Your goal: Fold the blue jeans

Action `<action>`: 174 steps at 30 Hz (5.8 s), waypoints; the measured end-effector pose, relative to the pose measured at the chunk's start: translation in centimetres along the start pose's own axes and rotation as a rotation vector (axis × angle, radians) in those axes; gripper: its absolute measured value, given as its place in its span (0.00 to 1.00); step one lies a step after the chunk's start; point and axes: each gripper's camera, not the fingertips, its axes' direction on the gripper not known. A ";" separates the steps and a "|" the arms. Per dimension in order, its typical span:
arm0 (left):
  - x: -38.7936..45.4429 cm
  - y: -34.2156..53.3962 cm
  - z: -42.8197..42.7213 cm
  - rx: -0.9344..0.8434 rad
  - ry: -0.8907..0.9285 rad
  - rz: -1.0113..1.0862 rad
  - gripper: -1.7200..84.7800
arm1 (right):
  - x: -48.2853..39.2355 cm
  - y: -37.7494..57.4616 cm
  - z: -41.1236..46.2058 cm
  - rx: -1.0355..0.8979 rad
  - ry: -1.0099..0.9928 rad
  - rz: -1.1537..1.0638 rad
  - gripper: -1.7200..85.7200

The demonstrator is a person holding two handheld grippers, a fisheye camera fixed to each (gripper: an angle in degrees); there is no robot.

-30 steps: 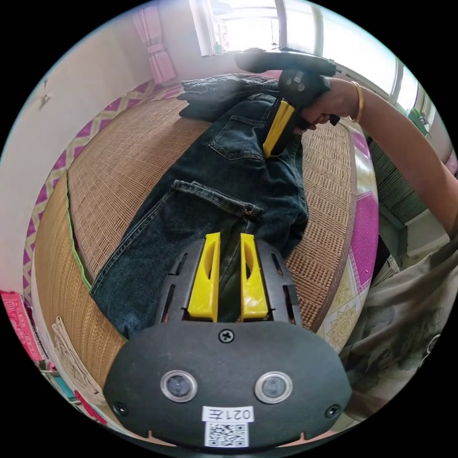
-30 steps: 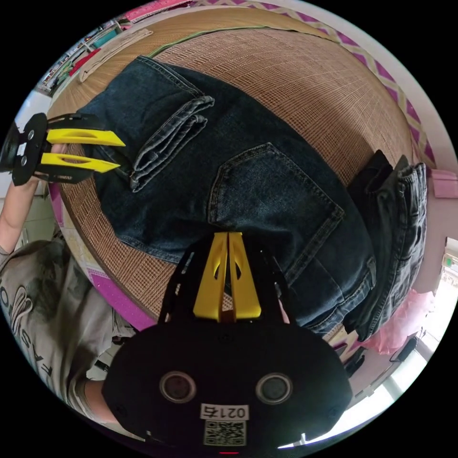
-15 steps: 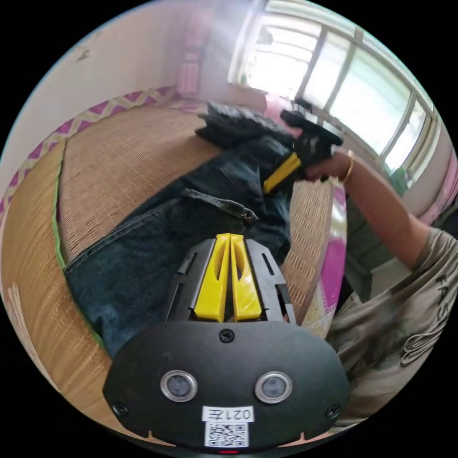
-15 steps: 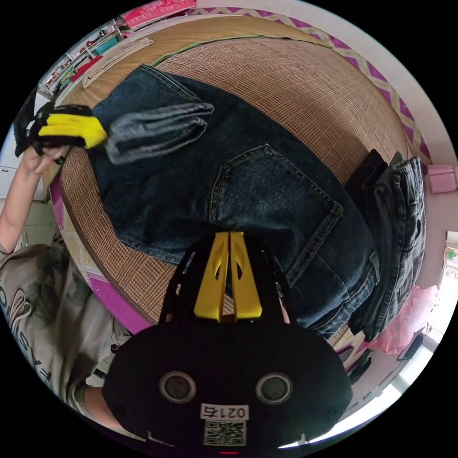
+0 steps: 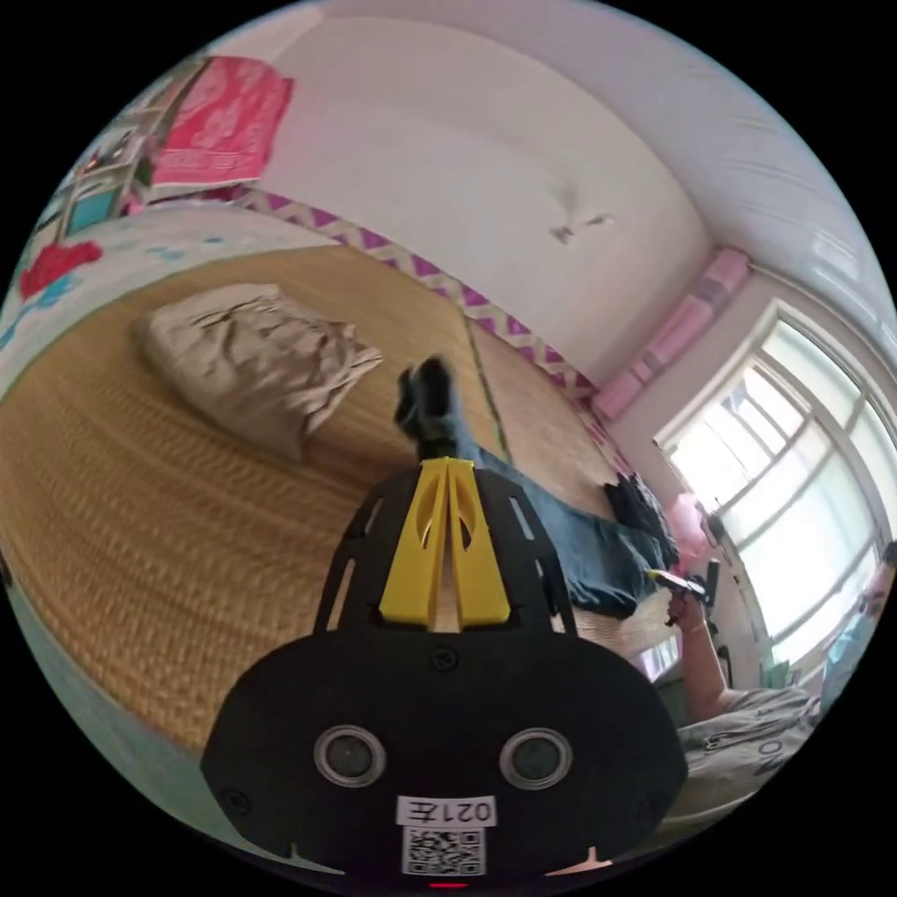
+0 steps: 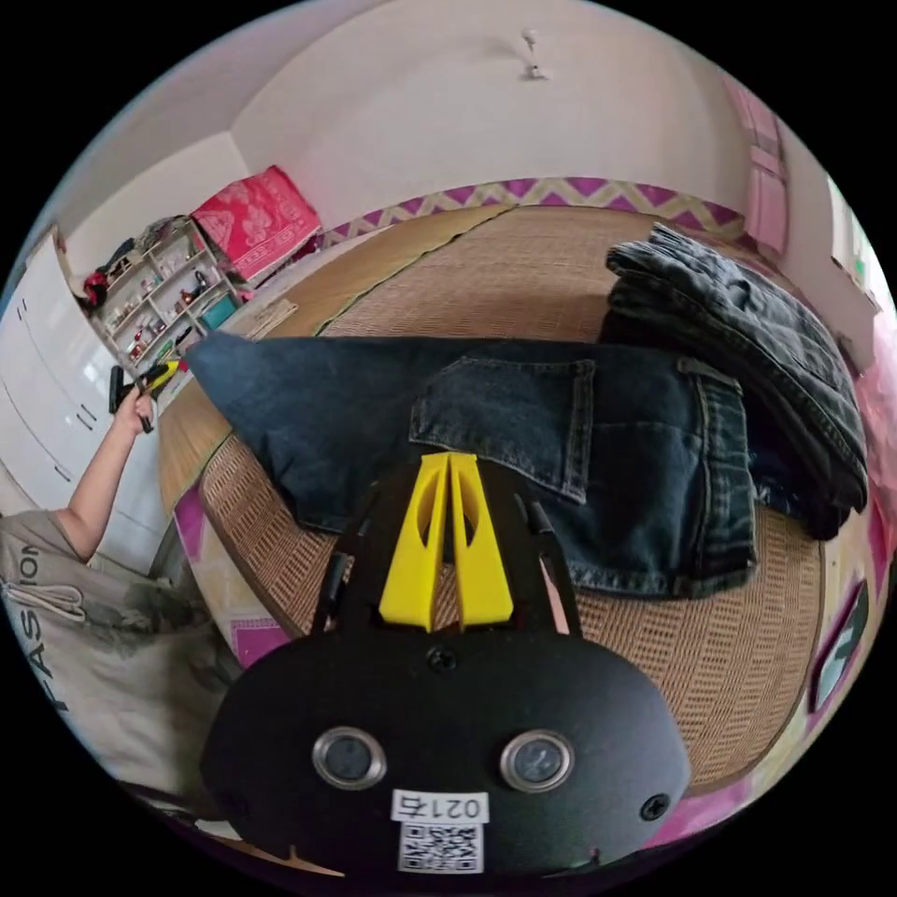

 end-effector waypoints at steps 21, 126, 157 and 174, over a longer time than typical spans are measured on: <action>13.4 -0.3 23.8 -0.313 0.142 0.547 0.08 | -3.8 1.0 -2.9 0.102 0.263 -0.200 0.04; 3.0 38.2 -24.5 0.017 0.132 -0.354 0.13 | 1.7 43.7 9.3 0.390 -0.155 0.840 0.07; -1.2 47.4 -16.8 0.006 0.221 -0.558 0.04 | 2.9 47.3 15.0 0.467 -0.196 0.843 0.03; 7.9 32.2 -11.3 -0.132 0.224 -0.273 0.01 | 8.3 41.0 10.8 0.433 -0.496 0.920 0.02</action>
